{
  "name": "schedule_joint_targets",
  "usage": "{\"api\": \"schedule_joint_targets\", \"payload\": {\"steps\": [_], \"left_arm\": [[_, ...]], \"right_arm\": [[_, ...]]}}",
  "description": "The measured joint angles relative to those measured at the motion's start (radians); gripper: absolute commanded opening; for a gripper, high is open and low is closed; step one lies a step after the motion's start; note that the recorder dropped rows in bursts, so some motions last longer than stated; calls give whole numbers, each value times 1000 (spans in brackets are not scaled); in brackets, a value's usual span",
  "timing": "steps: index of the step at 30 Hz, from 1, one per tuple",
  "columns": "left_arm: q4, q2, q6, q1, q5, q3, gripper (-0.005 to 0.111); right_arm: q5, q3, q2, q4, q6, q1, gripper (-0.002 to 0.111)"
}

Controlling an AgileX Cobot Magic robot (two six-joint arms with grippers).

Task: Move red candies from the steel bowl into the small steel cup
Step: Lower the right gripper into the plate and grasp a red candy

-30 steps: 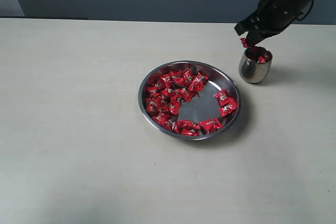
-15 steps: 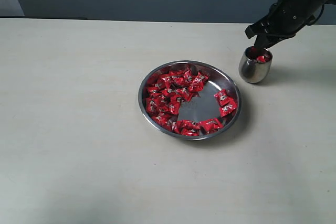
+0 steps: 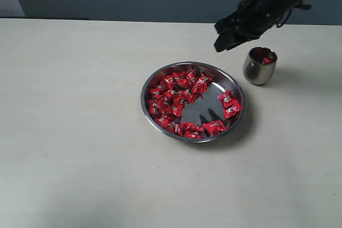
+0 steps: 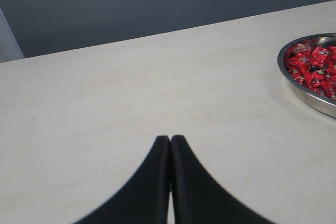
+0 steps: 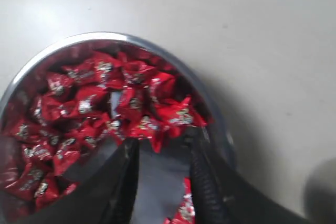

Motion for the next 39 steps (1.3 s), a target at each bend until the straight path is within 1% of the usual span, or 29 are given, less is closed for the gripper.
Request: {"api": "schedule_joint_targets", "payload": {"steps": [6,12,17,32,35,37,38,39], "left_arm": [[0,0,0,0,0,0,0],[0,0,0,0,0,0,0],[0,0,0,0,0,0,0],[0,0,0,0,0,0,0],[0,0,0,0,0,0,0],[0,0,0,0,0,0,0],[0,0,0,0,0,0,0],[0,0,0,0,0,0,0]], "right_arm": [[7,0,59,-42,-34,133,34],[-13,0,110,-118,-39,202,34],[-37,0,144,-151,-39,211,34],[-65,0,191,-152,-39,211,33],[-65,0,191,-152,-39,211,19],[-65,0,191,-152,-39,211,2],[-65,0,191,-152,-39,211,0],[-63,0,191,-152,-39,211,0]]}}
